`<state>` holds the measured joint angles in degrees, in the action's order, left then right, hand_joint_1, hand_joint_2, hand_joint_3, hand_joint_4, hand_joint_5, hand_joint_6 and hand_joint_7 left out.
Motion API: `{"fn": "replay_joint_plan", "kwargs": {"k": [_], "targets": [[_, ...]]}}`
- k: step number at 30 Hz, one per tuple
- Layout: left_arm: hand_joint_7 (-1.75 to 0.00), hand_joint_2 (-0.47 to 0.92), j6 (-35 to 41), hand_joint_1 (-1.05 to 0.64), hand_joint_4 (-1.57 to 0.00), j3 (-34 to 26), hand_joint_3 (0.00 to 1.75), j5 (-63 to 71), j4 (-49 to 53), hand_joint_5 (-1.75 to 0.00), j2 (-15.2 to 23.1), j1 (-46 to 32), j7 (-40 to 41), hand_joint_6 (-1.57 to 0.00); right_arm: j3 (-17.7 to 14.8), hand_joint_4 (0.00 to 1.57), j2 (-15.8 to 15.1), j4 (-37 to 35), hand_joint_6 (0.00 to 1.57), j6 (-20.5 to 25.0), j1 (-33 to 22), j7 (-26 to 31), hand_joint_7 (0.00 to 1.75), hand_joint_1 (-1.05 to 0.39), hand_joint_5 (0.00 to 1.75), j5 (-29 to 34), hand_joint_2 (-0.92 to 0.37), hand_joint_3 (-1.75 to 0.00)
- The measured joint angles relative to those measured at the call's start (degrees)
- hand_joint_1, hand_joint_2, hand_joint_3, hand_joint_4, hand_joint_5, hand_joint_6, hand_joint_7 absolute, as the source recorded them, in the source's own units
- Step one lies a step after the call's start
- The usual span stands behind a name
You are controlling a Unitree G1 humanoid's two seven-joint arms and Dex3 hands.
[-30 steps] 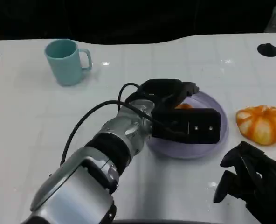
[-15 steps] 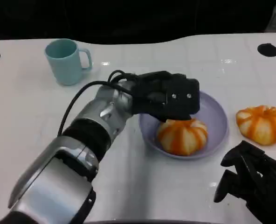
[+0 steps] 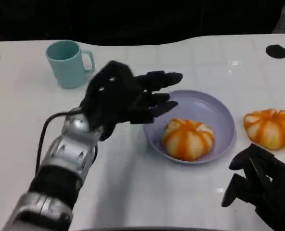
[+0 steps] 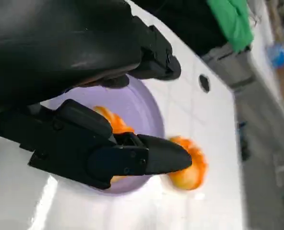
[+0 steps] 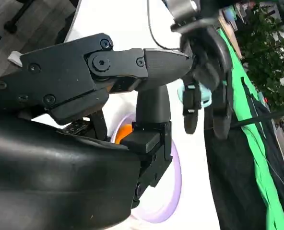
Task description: Grasp the bread from the table and place it into the plate.
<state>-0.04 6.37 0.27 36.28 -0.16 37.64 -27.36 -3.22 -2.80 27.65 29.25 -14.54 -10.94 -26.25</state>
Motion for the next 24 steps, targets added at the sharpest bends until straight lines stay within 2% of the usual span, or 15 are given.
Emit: {"fn": "replay_joint_plan", "kwargs": {"k": [4, 5, 8, 10, 13, 16, 24], "targets": [[-0.2, 0.92, 9.41, -0.63, -0.55, -4.69, 0.37, -9.39, -13.44, -1.06, -1.93, -8.75, 0.61, -0.7, -0.04, 0.64, -0.01, 0.08, 0.48, 0.19, 0.01, 0.07, 1.64, -0.46, 1.75, 0.01, -0.92, -0.36], [-0.39, 0.92, 11.72, -0.62, -0.59, -5.82, 0.39, -11.62, -16.53, -1.18, -2.61, -10.67, 1.22, -0.68, -0.07, 0.64, -0.01, 0.1, 0.48, 0.28, 0.01, 0.1, 1.64, -0.46, 1.75, -0.01, -0.92, -0.36], [-0.88, 0.92, 16.63, -0.6, -0.65, -7.94, 0.44, -16.39, -24.77, -1.37, -4.17, -16.06, 3.06, -0.58, -0.14, 0.64, 0.05, 0.09, 0.49, 0.37, 0.03, 0.1, 1.64, -0.46, 1.75, -0.08, -0.92, -0.36], [-1.02, 0.92, 19.86, -0.61, -0.69, -9.1, 0.46, -19.54, -28.97, -1.45, -4.71, -19.07, 4.02, -0.59, -0.14, 0.65, 0.07, 0.08, 0.49, 0.39, 0.08, 0.08, 1.63, -0.47, 1.75, -0.12, -0.92, -0.36], [-1.3, 0.92, 24.93, -0.63, -0.66, -10.92, 0.48, -24.01, -34.25, -1.66, -4.98, -23.07, 5.24, -0.58, -0.21, 0.65, 0.07, 0.08, 0.49, 0.41, 0.05, 0.08, 1.63, -0.47, 1.75, -0.14, -0.92, -0.36], [-1.53, 0.92, 28.44, -0.6, -0.7, -12.08, 0.49, -26.9, -38.38, -1.73, -4.8, -25.98, 6.16, -0.53, -0.2, 0.64, 0.07, 0.12, 0.49, 0.48, 0.06, 0.08, 1.62, -0.47, 1.75, -0.16, -0.92, -0.37], [-1.64, 0.92, 37.34, -0.56, -0.76, -14.91, 0.48, -34.38, -48.45, -1.75, -6.09, -34.71, 13.25, -0.54, -0.27, 0.65, 0.03, 0.14, 0.49, 0.48, 0.06, -0.06, 1.62, -0.47, 1.75, -0.18, -0.92, -0.37]]}}
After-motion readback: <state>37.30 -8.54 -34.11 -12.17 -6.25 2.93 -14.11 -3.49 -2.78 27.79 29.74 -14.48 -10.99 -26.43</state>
